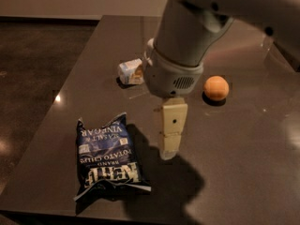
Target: Pick blue chip bag
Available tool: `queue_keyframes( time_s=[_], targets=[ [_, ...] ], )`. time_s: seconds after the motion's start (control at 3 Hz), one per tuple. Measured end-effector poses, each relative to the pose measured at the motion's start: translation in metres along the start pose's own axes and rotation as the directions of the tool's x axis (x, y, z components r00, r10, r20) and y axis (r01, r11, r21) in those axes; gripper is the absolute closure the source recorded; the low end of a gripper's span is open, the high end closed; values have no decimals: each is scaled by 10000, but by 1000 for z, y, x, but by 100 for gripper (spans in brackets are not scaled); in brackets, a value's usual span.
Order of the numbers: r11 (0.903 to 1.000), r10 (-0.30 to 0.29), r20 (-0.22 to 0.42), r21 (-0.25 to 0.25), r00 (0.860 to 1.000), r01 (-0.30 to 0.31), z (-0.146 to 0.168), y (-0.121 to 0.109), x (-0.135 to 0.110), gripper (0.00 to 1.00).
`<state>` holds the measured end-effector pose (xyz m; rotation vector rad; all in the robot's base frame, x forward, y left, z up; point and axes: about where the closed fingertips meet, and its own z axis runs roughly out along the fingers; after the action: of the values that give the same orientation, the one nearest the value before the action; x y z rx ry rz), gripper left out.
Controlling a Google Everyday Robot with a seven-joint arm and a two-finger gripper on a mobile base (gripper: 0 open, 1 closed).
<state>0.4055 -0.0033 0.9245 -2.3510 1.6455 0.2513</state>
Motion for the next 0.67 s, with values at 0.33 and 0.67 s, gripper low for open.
queue_keyframes(
  time_s=[0.33, 0.67],
  targets=[
    [9929, -1004, 143, -633, 9948, 1011, 26, 7, -32, 0],
    [9789, -1722, 257, -1075, 9847, 1740, 47, 15, -58, 0]
  ],
)
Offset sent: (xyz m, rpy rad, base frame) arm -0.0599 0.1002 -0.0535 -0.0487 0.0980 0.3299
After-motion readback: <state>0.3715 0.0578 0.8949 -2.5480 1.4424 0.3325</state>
